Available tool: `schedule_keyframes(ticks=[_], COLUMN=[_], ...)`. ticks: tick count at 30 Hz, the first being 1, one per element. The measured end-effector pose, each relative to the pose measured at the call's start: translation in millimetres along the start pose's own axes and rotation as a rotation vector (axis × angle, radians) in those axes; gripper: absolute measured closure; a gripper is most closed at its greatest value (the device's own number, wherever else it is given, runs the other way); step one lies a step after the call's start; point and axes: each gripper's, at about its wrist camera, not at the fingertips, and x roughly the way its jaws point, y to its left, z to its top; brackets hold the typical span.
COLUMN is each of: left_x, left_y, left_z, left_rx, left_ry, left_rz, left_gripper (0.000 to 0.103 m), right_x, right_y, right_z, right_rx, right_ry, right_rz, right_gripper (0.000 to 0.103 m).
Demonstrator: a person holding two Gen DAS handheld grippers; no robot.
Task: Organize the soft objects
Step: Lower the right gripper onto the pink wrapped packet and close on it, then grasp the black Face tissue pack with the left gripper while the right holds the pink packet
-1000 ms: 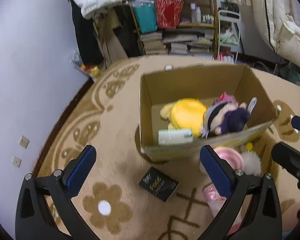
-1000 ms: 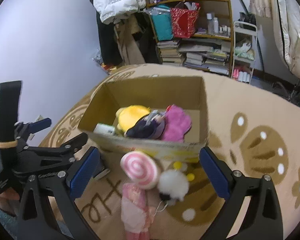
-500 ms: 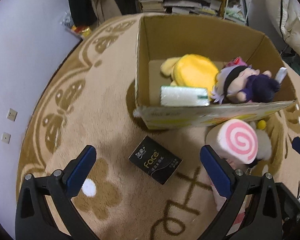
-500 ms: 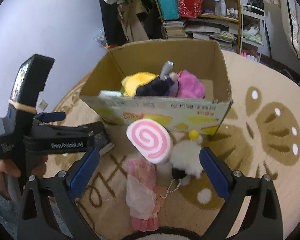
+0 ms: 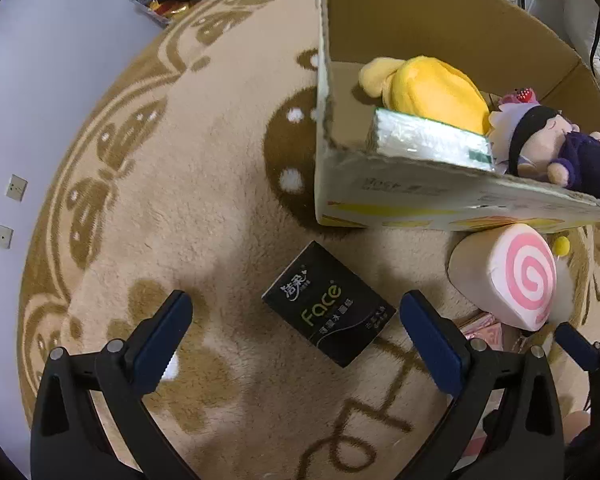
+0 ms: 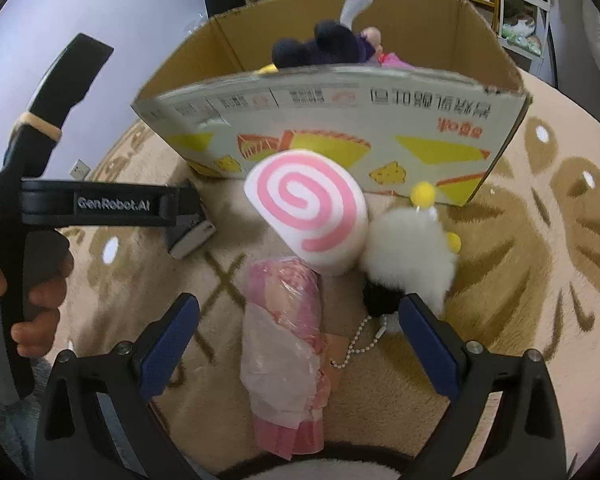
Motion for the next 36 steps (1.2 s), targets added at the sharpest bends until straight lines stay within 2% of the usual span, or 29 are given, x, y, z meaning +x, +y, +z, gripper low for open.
schedule_keyframes(ticks=[3, 12, 14, 18, 19, 20, 21, 27, 31, 33, 36], left_x=[5.9, 17.7, 19.1, 20.4, 20.1, 20.5, 20.7, 18.6, 31.8, 35.6, 32.8], left_y=[1.6, -0.7, -1.1, -1.6, -2.1, -3.1, -4.5, -14.0, -16.8, -20.1, -24.1], left_z=[1.1, 0.6, 1.2, 0.0, -0.7, -1.1, -1.5, -5.5, -3.7, -4.2, -5.9], left_rx=[-0.012, 0.002, 0.000, -0.004, -0.002, 0.001, 0.004, 0.016, 0.019, 0.027, 0.044], left_ry=[0.016, 0.039, 0.040, 0.044, 0.036, 0.035, 0.036, 0.027, 0.061, 0.072, 0.049], left_rz=[-0.012, 0.019, 0.018, 0.021, 0.021, 0.023, 0.024, 0.023, 0.015, 0.021, 0.019], left_gripper=[0.001, 0.001, 0.001, 0.001, 0.001, 0.001, 0.001, 0.001, 0.014, 0.015, 0.032], right_x=[3.1, 7.2, 11.8, 14.6, 16.5, 18.9, 23.2, 36.0, 40.7, 41.0, 40.0], right_y=[-2.5, -6.5, -2.1, 3.7, 5.7, 7.1, 8.5, 12.9, 9.0, 6.1, 6.8], right_z=[1.4, 1.9, 0.5, -1.7, -1.7, -1.7, -2.4, -6.4, -5.8, -5.6, -5.6], right_rx=[0.000, 0.001, -0.006, -0.011, -0.019, -0.023, -0.029, -0.015, 0.031, 0.061, 0.051], right_ry=[0.009, 0.009, 0.032, 0.042, 0.050, 0.063, 0.082, 0.115, 0.122, 0.118, 0.112], right_rz=[0.002, 0.005, 0.014, 0.041, 0.043, 0.041, 0.040, 0.057, 0.082, 0.098, 0.095], right_gripper=[0.008, 0.012, 0.019, 0.023, 0.035, 0.051, 0.056, 0.057, 0.057, 0.059, 0.062])
